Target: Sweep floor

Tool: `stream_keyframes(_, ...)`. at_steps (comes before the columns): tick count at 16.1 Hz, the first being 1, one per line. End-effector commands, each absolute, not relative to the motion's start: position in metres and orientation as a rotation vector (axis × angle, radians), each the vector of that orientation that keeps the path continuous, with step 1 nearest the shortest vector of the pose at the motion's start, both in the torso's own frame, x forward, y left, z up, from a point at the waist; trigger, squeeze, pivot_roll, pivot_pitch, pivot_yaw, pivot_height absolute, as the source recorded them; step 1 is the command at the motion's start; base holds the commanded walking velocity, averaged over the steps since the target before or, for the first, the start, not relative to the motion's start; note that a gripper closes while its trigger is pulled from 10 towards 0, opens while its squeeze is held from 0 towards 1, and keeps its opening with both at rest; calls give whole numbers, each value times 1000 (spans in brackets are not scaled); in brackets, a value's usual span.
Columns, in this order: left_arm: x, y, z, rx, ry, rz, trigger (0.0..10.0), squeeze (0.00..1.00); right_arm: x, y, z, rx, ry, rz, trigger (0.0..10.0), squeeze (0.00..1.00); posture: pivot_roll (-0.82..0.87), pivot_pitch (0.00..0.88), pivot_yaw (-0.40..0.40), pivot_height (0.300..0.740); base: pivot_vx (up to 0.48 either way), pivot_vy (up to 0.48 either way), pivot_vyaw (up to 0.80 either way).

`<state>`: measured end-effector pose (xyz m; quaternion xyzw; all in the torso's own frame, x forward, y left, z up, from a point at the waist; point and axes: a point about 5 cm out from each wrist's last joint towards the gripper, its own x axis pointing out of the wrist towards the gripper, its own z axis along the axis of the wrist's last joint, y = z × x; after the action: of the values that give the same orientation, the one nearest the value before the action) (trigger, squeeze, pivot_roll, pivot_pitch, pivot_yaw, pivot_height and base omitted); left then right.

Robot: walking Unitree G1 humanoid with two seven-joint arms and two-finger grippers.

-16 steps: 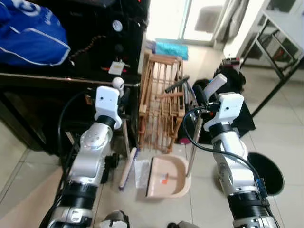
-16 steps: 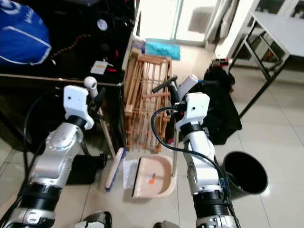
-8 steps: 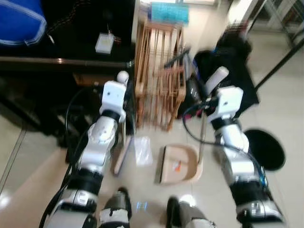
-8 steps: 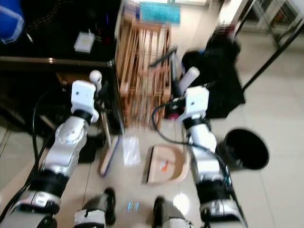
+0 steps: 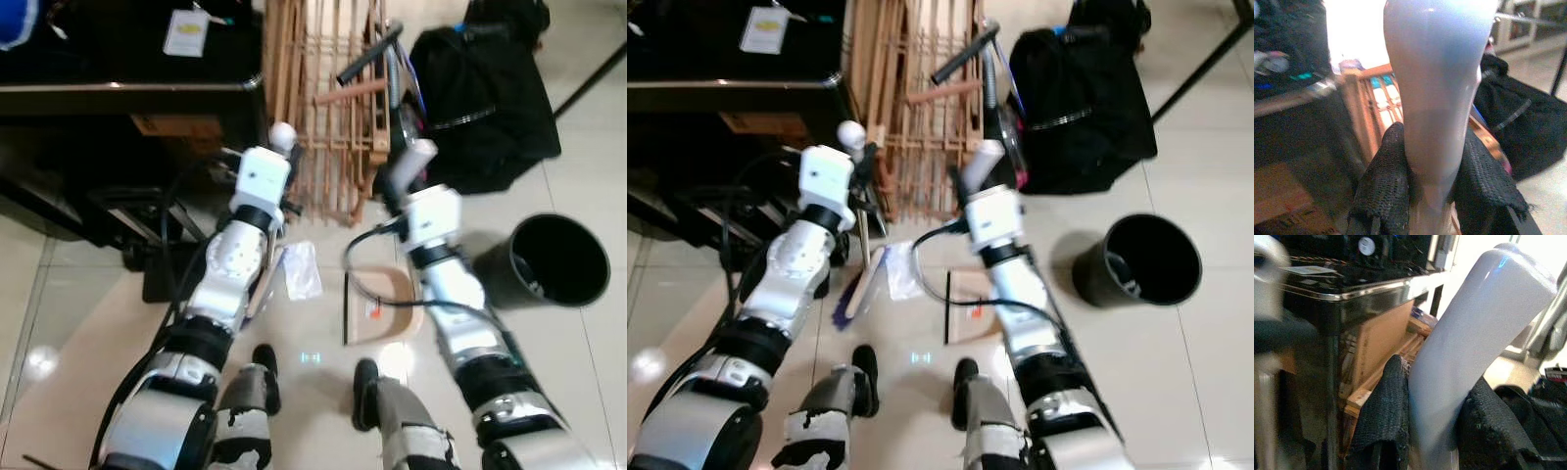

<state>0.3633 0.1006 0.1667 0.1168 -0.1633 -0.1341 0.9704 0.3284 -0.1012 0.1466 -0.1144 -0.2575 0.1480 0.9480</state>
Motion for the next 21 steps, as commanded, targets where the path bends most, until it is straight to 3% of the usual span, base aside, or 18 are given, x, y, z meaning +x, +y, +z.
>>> stream_keyframes(1,361,98,151,237,-274,-279,10000,0,324,-98,136,-258,-504,314,10000,0,111,504,19,740,0,0,0)
stream_keyframes(8,363,60,169,48,-334,-407,10000,0,305,-81,107,-127,-445,233,10000,0,126,493,35,740,0,0,0)
stream_keyframes(11,357,41,180,-14,-382,-569,10000,0,304,-79,104,-126,-436,231,10000,0,134,486,38,740,0,0,0)
stream_keyframes(18,342,31,219,-125,-496,-758,10000,0,312,-82,103,-123,-406,207,10000,0,161,455,38,740,0,0,0)
stream_keyframes(21,329,47,237,-85,-521,-853,10000,0,316,-87,103,-127,-393,199,10000,0,171,429,36,740,0,0,0)
